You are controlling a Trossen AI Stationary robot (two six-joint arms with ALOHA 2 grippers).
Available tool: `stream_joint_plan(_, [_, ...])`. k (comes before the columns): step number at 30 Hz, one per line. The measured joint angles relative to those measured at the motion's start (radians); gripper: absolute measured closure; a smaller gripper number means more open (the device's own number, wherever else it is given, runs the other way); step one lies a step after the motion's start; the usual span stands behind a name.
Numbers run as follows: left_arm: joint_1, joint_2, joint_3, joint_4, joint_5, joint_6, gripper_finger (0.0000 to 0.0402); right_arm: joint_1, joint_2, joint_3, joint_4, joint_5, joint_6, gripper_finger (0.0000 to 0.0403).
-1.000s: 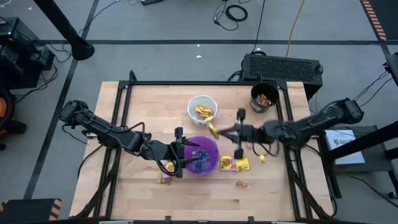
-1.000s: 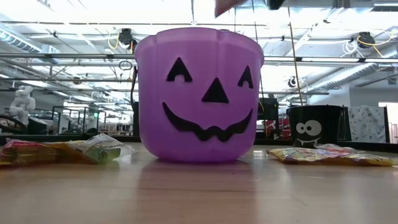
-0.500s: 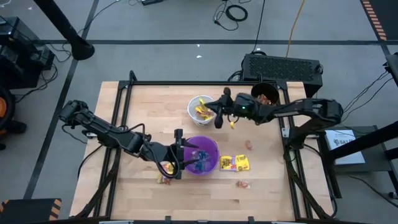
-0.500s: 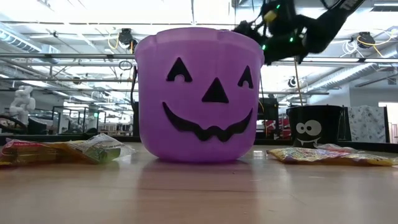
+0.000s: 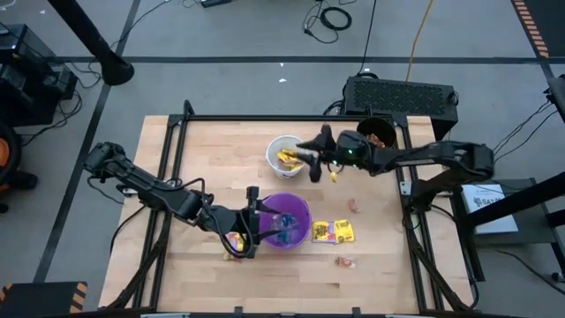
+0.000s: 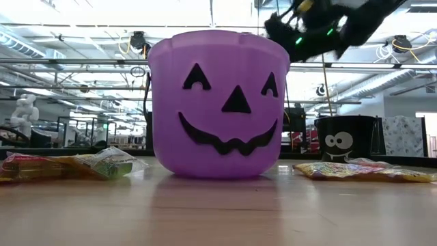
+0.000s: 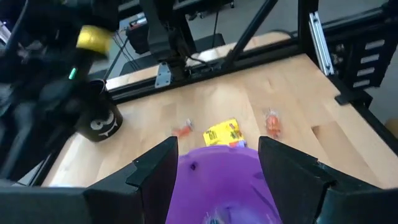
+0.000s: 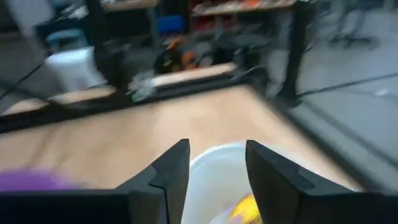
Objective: Sort candy by brand, put in halloween buckets
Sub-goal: Put the blue gummy into the black bucket
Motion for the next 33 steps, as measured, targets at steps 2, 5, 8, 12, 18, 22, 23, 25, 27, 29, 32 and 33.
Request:
stream_joint_plan(2, [-0.009,-0.01,0.0,-0.037,-0.008,-0.002,0.0172,0.064,-0.082,0.001,-0.167,0.008,0.003,0.0247])
stream_joint_plan(5, [-0.022,-0.02,0.0,-0.089,-0.021,-0.023,0.0172,0.204,-0.183,0.002,-0.428,0.117,0.042,0.0247])
stream_joint_plan(8, [-0.031,-0.031,-0.001,-0.133,-0.043,-0.048,0.0172,0.366,-0.246,0.002,-0.577,0.227,0.11,0.0252])
stream_joint_plan(12, [-0.031,-0.034,-0.001,-0.178,-0.062,-0.091,0.0172,0.556,-0.264,0.002,-0.644,0.324,0.227,0.026])
stream_joint_plan(18, [-0.032,-0.035,-0.001,-0.248,-0.064,-0.192,0.0172,0.744,-0.218,0.001,-0.775,0.368,0.466,0.0266])
stream_joint_plan(22, [-0.038,-0.035,-0.001,-0.281,-0.064,-0.25,0.0172,0.831,-0.151,0.001,-0.902,0.379,0.644,0.0266])
stream_joint_plan(23, [-0.041,-0.035,-0.001,-0.29,-0.064,-0.263,0.0172,0.851,-0.126,0.001,-0.926,0.386,0.683,0.0266])
stream_joint_plan(25, [-0.055,-0.035,-0.001,-0.313,-0.061,-0.297,0.0172,0.883,-0.077,0.0,-0.95,0.394,0.743,0.0266])
stream_joint_plan(27, [-0.072,-0.035,-0.001,-0.363,-0.06,-0.354,0.0172,0.91,-0.035,0.0,-0.96,0.39,0.781,0.0266])
stream_joint_plan(29, [-0.097,-0.035,-0.001,-0.424,-0.059,-0.43,0.0172,0.932,-0.006,0.0,-0.967,0.384,0.809,0.0266])
stream_joint_plan(32, [-0.152,-0.035,-0.001,-0.532,-0.058,-0.579,0.0172,0.966,0.005,0.0,-0.972,0.368,0.856,0.0266])
stream_joint_plan(33, [-0.172,-0.034,-0.001,-0.561,-0.057,-0.632,0.0172,0.977,0.005,0.0,-0.975,0.368,0.869,0.0266])
